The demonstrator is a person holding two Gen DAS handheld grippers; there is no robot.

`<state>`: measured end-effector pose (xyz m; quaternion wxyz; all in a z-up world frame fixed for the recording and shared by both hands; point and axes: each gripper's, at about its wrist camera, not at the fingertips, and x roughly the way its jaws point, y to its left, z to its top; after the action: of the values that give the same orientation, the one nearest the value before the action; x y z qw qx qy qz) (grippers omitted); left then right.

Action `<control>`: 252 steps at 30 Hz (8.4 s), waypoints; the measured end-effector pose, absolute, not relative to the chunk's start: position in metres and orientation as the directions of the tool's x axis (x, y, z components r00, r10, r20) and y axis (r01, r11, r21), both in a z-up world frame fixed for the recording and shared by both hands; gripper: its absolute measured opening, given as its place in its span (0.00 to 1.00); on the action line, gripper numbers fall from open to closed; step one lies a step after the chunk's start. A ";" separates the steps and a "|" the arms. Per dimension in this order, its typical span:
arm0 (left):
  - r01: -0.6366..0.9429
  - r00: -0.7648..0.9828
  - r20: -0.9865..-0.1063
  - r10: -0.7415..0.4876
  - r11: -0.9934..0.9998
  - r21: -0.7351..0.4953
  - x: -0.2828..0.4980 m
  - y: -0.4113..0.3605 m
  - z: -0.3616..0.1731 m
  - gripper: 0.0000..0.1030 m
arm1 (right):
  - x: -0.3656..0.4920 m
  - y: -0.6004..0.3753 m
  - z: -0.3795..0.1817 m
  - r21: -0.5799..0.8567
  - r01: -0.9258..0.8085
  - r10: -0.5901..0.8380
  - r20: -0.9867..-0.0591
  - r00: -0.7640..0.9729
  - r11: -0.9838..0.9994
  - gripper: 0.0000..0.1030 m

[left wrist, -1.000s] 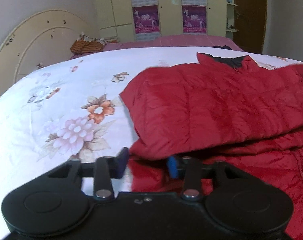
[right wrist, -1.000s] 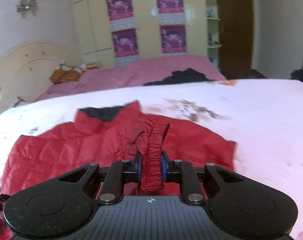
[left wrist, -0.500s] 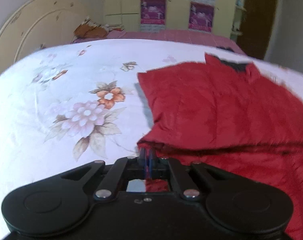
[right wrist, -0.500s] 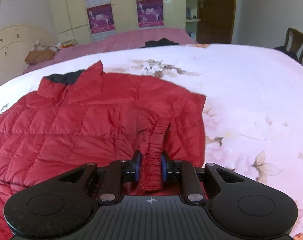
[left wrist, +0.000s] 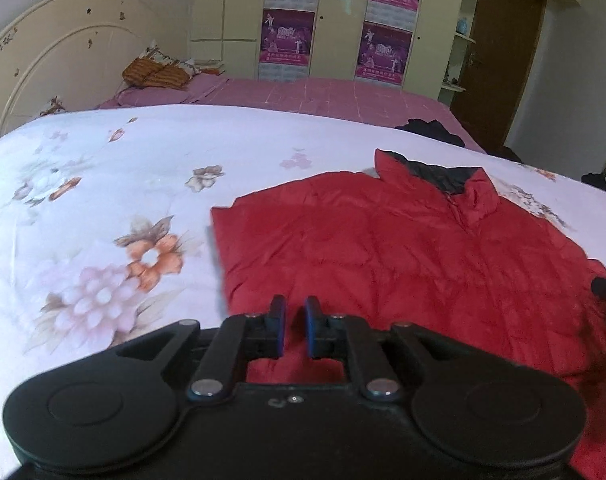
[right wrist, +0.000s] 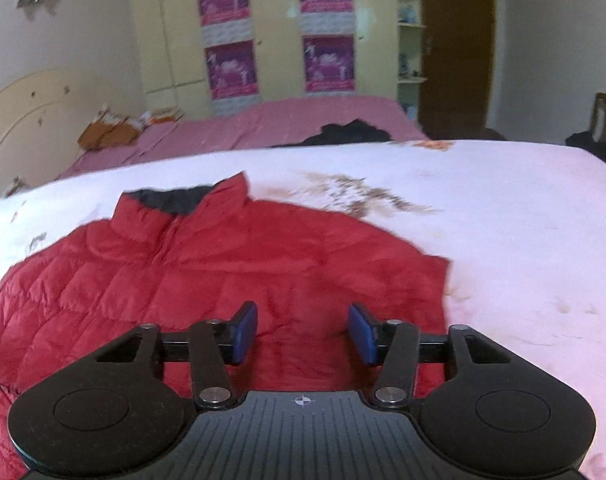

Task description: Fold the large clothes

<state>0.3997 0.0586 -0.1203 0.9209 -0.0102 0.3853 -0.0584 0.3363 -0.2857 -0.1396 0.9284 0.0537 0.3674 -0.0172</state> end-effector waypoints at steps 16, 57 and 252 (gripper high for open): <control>0.071 0.655 -0.753 -0.064 0.997 -0.023 0.435 0.051 -0.153 0.09 | 0.375 -0.289 -0.193 -0.092 0.040 -0.094 -0.719 0.689 0.995 0.47; 0.107 0.635 -0.771 -0.045 0.994 0.030 0.391 0.022 -0.151 0.21 | 0.322 -0.292 -0.191 0.007 -0.041 0.032 -0.764 0.644 0.999 0.47; 0.228 0.807 -0.568 -0.162 0.973 0.046 0.453 -0.009 -0.099 0.63 | 0.426 -0.307 -0.133 0.092 -0.022 0.074 -0.611 0.788 0.995 0.45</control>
<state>0.4526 -0.0086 -0.0993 0.9488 0.0559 0.2933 -0.1029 0.4257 -0.3067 -0.1327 0.9447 0.0401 0.3246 0.0253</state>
